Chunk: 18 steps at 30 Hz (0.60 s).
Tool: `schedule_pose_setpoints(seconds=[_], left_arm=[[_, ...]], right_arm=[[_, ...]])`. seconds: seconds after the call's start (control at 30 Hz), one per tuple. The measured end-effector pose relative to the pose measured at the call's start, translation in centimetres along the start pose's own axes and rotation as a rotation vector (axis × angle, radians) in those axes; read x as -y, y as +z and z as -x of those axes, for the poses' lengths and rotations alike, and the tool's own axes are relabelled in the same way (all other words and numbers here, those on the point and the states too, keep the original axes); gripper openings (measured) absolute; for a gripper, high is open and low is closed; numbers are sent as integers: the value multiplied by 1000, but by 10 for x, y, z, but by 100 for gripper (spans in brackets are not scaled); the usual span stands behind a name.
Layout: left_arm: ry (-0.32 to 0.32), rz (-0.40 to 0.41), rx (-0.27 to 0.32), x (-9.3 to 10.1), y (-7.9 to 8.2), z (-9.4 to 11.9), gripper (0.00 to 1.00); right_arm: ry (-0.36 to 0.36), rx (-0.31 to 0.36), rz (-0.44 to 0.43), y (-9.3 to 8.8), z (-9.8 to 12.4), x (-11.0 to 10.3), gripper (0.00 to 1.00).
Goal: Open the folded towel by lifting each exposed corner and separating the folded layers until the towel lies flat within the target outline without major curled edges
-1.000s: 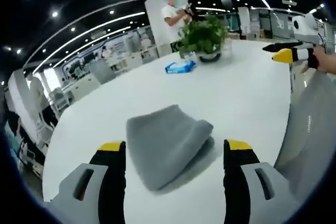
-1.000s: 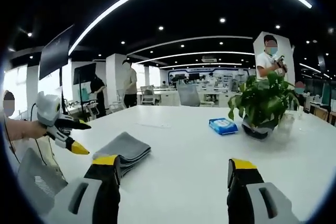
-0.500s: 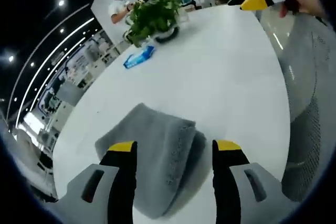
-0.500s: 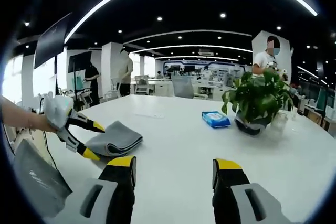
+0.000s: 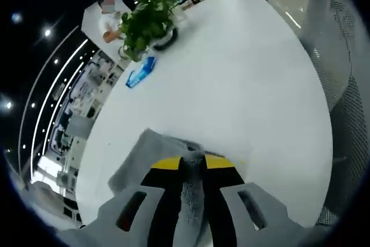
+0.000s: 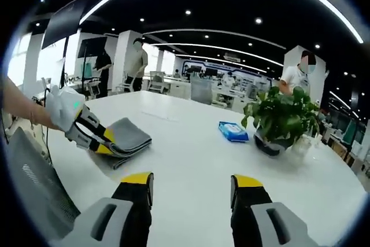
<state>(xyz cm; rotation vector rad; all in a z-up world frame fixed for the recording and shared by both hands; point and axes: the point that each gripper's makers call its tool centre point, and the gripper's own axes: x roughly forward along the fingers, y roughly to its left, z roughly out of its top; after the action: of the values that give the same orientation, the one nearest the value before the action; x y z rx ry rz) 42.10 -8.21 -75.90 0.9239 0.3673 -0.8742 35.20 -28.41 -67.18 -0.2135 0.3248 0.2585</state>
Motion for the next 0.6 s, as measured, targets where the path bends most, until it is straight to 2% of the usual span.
schedule_pose_setpoints(seconds=[0.27,0.47,0.6], left_arm=[[7,73,-2,-4,0,2,6],[-13,130,6,2,4,8,5],[-30,145,22,11,13,13,5]], right_arm=[[-1,-4,-14,-2,0,2,52],[3,1,-145,-4,0,9,51],[16,12,-187,-1,0,10,50]])
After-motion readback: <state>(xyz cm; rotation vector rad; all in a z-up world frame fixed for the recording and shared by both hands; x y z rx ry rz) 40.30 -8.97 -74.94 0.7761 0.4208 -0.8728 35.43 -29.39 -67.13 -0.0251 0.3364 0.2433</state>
